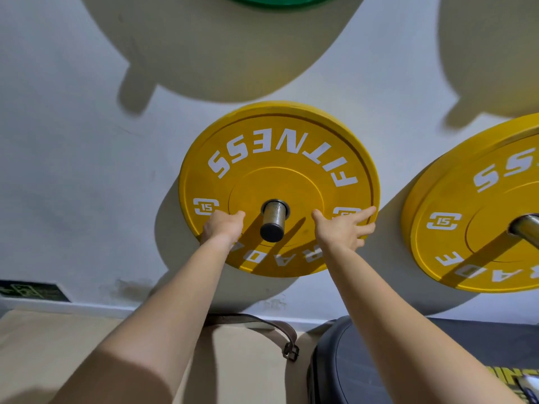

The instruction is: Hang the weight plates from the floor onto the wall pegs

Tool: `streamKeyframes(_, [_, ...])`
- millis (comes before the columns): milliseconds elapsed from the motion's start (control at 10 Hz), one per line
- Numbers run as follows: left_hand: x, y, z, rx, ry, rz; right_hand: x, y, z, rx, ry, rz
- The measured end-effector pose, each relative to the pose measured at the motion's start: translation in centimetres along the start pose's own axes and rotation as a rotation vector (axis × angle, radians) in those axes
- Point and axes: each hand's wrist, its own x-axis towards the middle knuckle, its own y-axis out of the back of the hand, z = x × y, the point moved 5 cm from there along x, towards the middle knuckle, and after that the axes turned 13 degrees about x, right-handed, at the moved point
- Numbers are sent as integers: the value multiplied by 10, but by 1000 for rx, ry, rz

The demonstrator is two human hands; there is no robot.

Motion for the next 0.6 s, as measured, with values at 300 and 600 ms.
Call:
streamKeyframes(300, [-19, 44, 28, 500, -352, 221, 3, 34, -37, -368, 406, -17])
streamKeyframes(600, [-79, 130, 124, 647, -397, -8, -29, 108, -177, -488, 304, -72])
